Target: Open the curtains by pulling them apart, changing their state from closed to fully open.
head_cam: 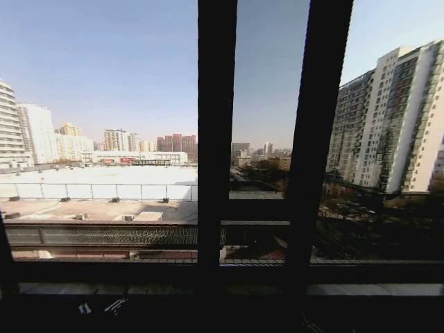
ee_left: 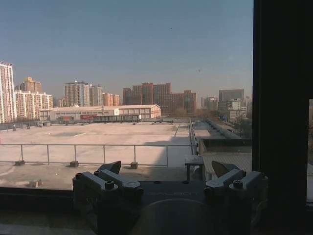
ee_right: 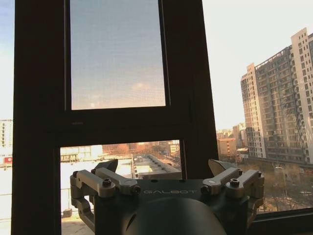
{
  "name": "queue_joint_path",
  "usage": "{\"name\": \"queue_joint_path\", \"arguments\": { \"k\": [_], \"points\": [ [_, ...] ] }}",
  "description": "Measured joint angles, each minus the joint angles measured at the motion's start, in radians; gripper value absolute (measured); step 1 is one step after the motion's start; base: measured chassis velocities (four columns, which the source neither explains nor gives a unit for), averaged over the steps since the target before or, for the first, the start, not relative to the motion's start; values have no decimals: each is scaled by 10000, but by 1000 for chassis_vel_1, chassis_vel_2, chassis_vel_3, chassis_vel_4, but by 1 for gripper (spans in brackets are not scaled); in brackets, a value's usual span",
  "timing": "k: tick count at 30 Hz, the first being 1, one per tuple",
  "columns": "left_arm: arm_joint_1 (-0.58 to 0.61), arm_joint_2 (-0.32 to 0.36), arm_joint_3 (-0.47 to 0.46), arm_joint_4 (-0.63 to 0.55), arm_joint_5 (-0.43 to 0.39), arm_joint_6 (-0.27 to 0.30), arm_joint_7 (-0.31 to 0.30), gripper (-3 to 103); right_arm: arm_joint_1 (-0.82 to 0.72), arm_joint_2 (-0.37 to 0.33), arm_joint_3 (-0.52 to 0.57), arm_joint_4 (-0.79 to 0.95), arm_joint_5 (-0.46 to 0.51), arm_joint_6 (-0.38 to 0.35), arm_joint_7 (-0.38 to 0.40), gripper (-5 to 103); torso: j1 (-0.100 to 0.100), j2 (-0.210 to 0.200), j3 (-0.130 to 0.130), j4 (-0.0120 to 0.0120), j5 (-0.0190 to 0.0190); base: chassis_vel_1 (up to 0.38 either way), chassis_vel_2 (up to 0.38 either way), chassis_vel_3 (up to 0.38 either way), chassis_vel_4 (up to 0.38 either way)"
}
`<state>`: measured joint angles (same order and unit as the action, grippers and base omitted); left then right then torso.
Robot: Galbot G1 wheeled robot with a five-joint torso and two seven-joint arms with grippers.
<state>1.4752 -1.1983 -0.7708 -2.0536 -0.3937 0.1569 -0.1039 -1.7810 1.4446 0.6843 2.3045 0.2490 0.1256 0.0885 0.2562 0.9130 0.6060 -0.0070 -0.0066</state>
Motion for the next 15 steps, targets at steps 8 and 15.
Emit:
{"name": "queue_joint_path", "arguments": {
  "k": [8,15],
  "points": [
    [87,-7,-1,-95,4,-10,0,100,-117,78,43,164,-50,66,-1,100,2,-1,2,0,-5,-95,-368,100,368],
    [145,-3,-25,-170,6,-52,0,100,-168,182,76,244,-237,179,-14,100,0,0,0,0,0,-74,-388,80,382]
  ]
}}
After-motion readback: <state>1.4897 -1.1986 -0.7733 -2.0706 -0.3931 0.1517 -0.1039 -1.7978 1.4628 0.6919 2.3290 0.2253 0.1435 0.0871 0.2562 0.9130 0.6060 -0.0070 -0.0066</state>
